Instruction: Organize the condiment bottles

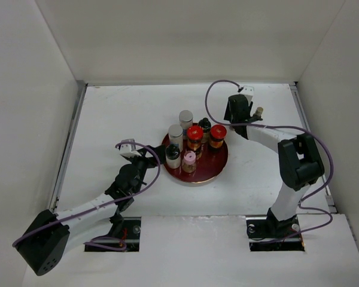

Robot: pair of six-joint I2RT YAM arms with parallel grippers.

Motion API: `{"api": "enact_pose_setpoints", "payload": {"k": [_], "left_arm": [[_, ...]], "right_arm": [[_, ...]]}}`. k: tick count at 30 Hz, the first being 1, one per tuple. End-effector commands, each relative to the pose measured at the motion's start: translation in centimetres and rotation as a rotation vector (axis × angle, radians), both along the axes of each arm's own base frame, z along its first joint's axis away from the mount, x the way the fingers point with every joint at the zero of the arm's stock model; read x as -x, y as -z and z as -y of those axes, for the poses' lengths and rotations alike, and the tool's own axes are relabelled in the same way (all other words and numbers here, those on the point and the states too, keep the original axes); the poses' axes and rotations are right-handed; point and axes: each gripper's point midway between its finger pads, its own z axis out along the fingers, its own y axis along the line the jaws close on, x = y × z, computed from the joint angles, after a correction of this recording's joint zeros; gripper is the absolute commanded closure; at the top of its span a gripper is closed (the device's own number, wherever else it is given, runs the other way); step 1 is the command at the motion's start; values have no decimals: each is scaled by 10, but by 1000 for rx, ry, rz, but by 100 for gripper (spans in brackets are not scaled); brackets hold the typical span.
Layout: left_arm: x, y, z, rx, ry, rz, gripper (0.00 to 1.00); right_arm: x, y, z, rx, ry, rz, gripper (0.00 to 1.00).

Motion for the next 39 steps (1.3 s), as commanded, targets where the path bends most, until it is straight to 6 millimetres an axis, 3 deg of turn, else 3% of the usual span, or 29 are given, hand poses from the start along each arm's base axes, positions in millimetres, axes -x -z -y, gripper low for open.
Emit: {"api": "enact_pose_setpoints", "payload": {"k": [1, 4, 7, 13, 19, 23, 25, 33, 39], "left_arm": [[-1, -11, 1, 43, 5, 38, 7], [0, -13, 0, 47, 6, 44, 7], [-1, -10, 1, 41, 7, 36, 7], [-1, -10, 1, 42, 9, 37, 7], [-1, -15, -2, 54, -4, 50, 7], [0, -17, -3, 59, -5, 56, 6], [-1, -17, -2, 59, -5, 56, 6], [2, -19, -5, 61, -7, 62, 6], [1, -17, -4, 58, -4, 55, 6]], "right_arm": [[-21, -29, -1, -19, 12, 91, 42], [-19, -32, 1, -20, 22, 103, 57], [-9, -46, 9, -19, 43, 158, 61], [64, -81, 14, -9, 32, 224, 61], [150, -79, -20, -83, -103, 176, 61], [178, -78, -57, -159, -233, 157, 61], [182, -76, -76, -212, -277, 148, 61], [166, -56, -144, -230, -392, 115, 61], [159, -34, -163, -175, -403, 88, 61]]}}
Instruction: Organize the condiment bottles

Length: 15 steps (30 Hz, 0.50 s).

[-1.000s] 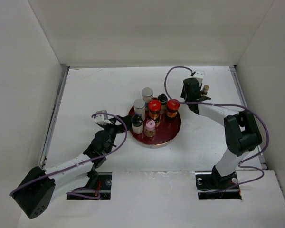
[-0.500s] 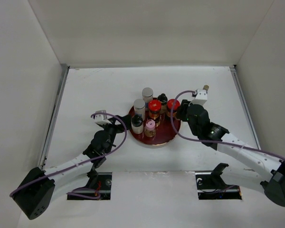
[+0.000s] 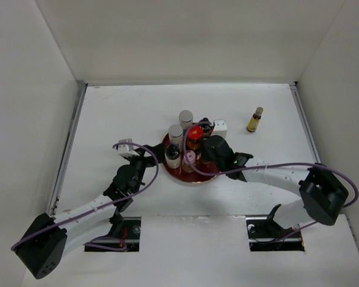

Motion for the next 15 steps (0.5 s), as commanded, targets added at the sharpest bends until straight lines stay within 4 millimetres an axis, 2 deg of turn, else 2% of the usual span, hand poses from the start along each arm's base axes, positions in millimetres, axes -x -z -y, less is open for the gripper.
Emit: {"api": "enact_pose_setpoints", "payload": {"k": [1, 6, 8, 11, 15], "left_arm": [[1, -4, -1, 26, 2, 19, 6], [0, -2, 0, 22, 2, 14, 5], [0, 0, 3, 20, 11, 9, 5], [-1, -4, 1, 27, 4, 17, 5], [0, -1, 2, 20, 10, 9, 5]], "right_arm": [[-15, -34, -27, -102, -11, 93, 60], [-15, -33, -26, -89, 8, 109, 60], [-16, -31, -26, -77, 6, 112, 56], [-16, -31, -24, -65, 9, 115, 36], [-12, -51, -22, -104, -4, 144, 24]]}}
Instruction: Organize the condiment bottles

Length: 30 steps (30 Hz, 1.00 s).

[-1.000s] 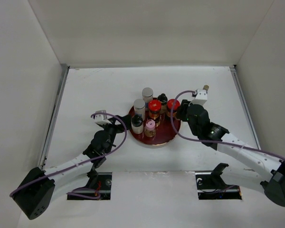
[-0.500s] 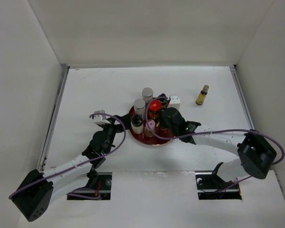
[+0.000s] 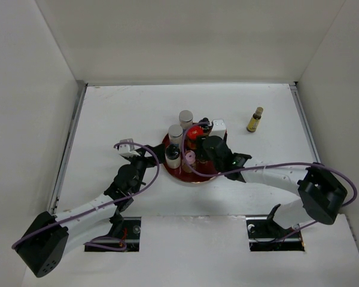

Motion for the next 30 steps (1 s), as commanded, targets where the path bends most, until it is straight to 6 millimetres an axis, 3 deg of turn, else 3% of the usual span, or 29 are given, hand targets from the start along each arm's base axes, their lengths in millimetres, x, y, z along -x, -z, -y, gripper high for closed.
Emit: {"api": "enact_pose_setpoints", "payload": {"k": [1, 3, 5, 8, 10, 12, 16, 22, 26, 30], "left_arm": [[1, -9, 0, 39, 5, 32, 5], [0, -11, -1, 42, -1, 36, 5], [0, -8, 1, 35, 7, 27, 6], [1, -10, 1, 40, 8, 33, 6], [1, -12, -1, 43, 1, 39, 7], [2, -11, -1, 36, 4, 37, 7], [3, -14, -6, 44, -10, 45, 7], [2, -12, -2, 40, -2, 35, 7], [1, -8, 0, 31, 4, 23, 7], [1, -8, -3, 31, -6, 27, 7]], "right_arm": [[-6, -54, -8, -104, 0, 113, 24], [-3, -74, -1, -141, 0, 149, 24], [-9, -93, 19, -182, 34, 187, 30], [-36, -107, 76, -179, 171, 227, 62], [-57, -110, 122, -172, 303, 245, 72], [-73, -112, 158, -152, 402, 248, 69], [-97, -110, 212, -51, 539, 235, 41], [-132, -94, 238, 14, 571, 172, 32], [-151, -83, 240, 9, 554, 144, 33], [-161, -78, 246, 33, 560, 131, 41]]}}
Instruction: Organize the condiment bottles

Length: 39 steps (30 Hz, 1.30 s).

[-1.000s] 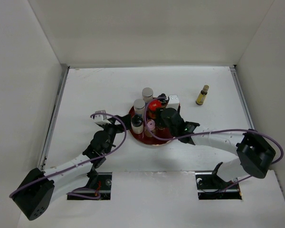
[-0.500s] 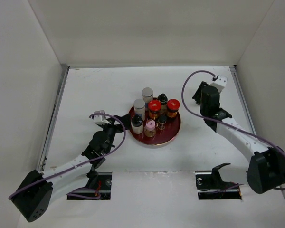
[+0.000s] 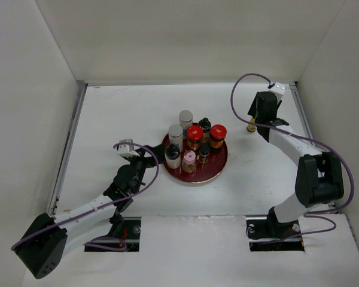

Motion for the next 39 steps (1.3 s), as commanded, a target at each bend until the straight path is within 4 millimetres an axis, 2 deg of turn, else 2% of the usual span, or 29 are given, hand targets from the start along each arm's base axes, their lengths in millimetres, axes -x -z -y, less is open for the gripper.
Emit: {"api": "enact_pose_setpoints", "payload": {"k": [1, 5, 8, 11, 14, 18, 21, 23, 24, 30, 33, 37, 39], "left_arm": [[-1, -6, 0, 30, 0, 21, 7], [-2, -6, 0, 28, -4, 19, 7], [-2, -2, 1, 21, 0, 11, 7], [-3, -5, -1, 28, -9, 19, 7], [-3, -3, 0, 23, -4, 13, 7], [-2, -4, -1, 26, -9, 17, 7], [-2, -4, 0, 26, -1, 17, 7], [-2, -6, -1, 29, -9, 20, 7], [-3, -5, -1, 28, -9, 19, 7], [-4, -9, -1, 33, -18, 25, 7], [-5, -8, -1, 23, -21, 22, 5], [-7, -10, -6, 13, -49, 25, 4], [-6, -11, -8, 6, -59, 30, 0]], "right_arm": [[-17, -22, 1, 5, -16, 48, 43], [-24, -17, 0, 26, -28, 19, 49], [-26, -14, -1, 34, -27, 7, 62], [-22, -14, 0, 31, -20, 10, 67], [-12, -29, 3, 27, 4, 51, 71], [18, -58, -6, 23, 5, 122, 71], [50, -76, -27, 8, -48, 172, 71], [74, -81, -43, -12, -91, 185, 71], [91, -81, -52, -25, -120, 182, 71], [148, -86, -100, -132, -294, 201, 71], [162, -83, -126, -170, -378, 197, 70], [167, -63, -154, -204, -445, 168, 70], [170, -53, -175, -227, -510, 166, 71]]}}
